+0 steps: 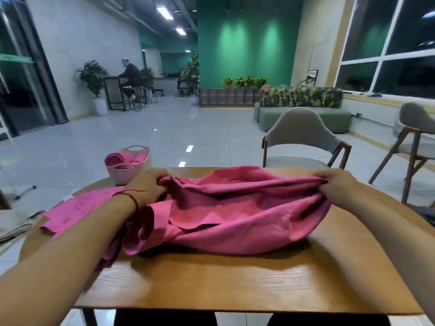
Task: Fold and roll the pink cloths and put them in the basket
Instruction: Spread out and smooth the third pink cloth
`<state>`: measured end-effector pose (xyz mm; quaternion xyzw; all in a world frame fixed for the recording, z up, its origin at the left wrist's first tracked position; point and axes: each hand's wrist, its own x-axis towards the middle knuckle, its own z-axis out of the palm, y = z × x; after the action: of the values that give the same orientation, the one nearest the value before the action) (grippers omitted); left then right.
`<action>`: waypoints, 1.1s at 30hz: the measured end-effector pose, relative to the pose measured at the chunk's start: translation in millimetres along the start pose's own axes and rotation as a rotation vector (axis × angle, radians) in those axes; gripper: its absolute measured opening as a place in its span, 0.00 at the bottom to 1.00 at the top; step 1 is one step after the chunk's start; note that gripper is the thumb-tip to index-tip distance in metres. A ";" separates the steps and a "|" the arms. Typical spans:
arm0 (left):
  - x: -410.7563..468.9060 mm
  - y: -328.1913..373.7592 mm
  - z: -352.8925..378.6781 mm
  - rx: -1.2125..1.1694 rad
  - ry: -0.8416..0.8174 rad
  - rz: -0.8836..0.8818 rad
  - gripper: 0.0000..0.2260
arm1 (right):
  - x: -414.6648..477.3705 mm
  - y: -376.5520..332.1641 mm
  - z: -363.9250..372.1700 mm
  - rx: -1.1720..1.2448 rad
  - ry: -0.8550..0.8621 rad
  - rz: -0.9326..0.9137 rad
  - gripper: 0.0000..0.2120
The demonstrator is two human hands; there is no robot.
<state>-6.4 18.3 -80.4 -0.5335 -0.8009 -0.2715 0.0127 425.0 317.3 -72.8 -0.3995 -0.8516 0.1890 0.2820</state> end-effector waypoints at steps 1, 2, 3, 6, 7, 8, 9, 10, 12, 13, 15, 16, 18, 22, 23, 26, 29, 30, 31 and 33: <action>1.9 -2.4 -0.5 -0.011 0.065 -0.011 0.12 | -0.5 9.4 -5.6 0.000 0.007 0.046 0.26; 4.8 -6.3 0.9 -0.022 0.130 -0.030 0.14 | -2.7 16.3 -9.5 -0.007 -0.021 0.084 0.26; 5.6 -7.7 1.6 -0.013 0.173 -0.070 0.16 | -5.7 21.1 -12.3 -0.024 -0.098 0.105 0.25; 2.3 -0.7 4.5 0.016 0.197 -0.085 0.19 | -20.7 18.4 -15.8 0.024 -0.466 0.132 0.31; -3.1 5.7 4.9 0.029 0.166 -0.063 0.20 | -22.6 14.0 -14.5 0.028 -0.504 0.113 0.34; -8.1 8.9 6.6 0.048 0.107 -0.048 0.22 | -23.1 6.4 -12.1 0.014 -0.498 0.051 0.35; -15.0 13.7 8.6 0.078 0.018 -0.047 0.27 | -21.0 -3.2 -8.8 -0.039 -0.460 -0.024 0.35; -21.0 16.3 12.2 0.107 -0.085 -0.064 0.33 | -19.2 -14.7 -5.6 -0.114 -0.421 -0.116 0.33; -27.4 18.2 20.6 0.168 -0.246 -0.112 0.45 | -18.2 -39.4 3.3 -0.216 -0.415 -0.252 0.32; -27.1 18.0 24.1 0.180 -0.268 -0.130 0.48 | -18.7 -52.6 9.5 -0.215 -0.438 -0.289 0.32; -23.3 17.1 26.4 0.150 -0.207 -0.157 0.49 | -16.9 -80.4 28.8 -0.185 -0.444 -0.345 0.32; -21.3 16.6 26.9 0.116 -0.161 -0.171 0.48 | -14.2 -93.1 40.4 -0.165 -0.421 -0.388 0.33; -23.0 20.8 23.9 0.068 -0.097 -0.213 0.48 | -7.9 -114.8 65.5 -0.119 -0.395 -0.446 0.33; -47.3 26.7 24.6 0.074 -0.011 -0.303 0.38 | -0.3 -154.1 116.0 -0.157 -0.378 -0.485 0.25; -54.8 27.2 26.3 0.045 -0.004 -0.305 0.33 | -0.4 -163.9 129.4 -0.196 -0.341 -0.533 0.21; -73.4 27.3 35.1 -0.049 0.033 -0.281 0.24 | 1.9 -180.9 159.9 -0.277 -0.206 -0.618 0.10; -82.4 22.5 38.1 -0.043 0.083 -0.249 0.16 | 8.3 -185.7 162.9 -0.298 -0.111 -0.564 0.07; -83.9 19.6 37.4 -0.050 0.092 -0.239 0.13 | 11.1 -185.8 158.1 -0.299 -0.084 -0.535 0.08; -85.3 15.9 36.1 -0.059 0.100 -0.235 0.11 | 15.1 -183.9 150.9 -0.289 -0.057 -0.496 0.08; -88.2 10.1 30.6 -0.064 0.114 -0.240 0.11 | 25.7 -174.7 131.4 -0.253 -0.013 -0.390 0.08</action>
<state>48.5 -39.9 -129.6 -0.4177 -0.8479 -0.3264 0.0086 228.4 218.4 -69.9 -0.2581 -0.9314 0.0252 0.2552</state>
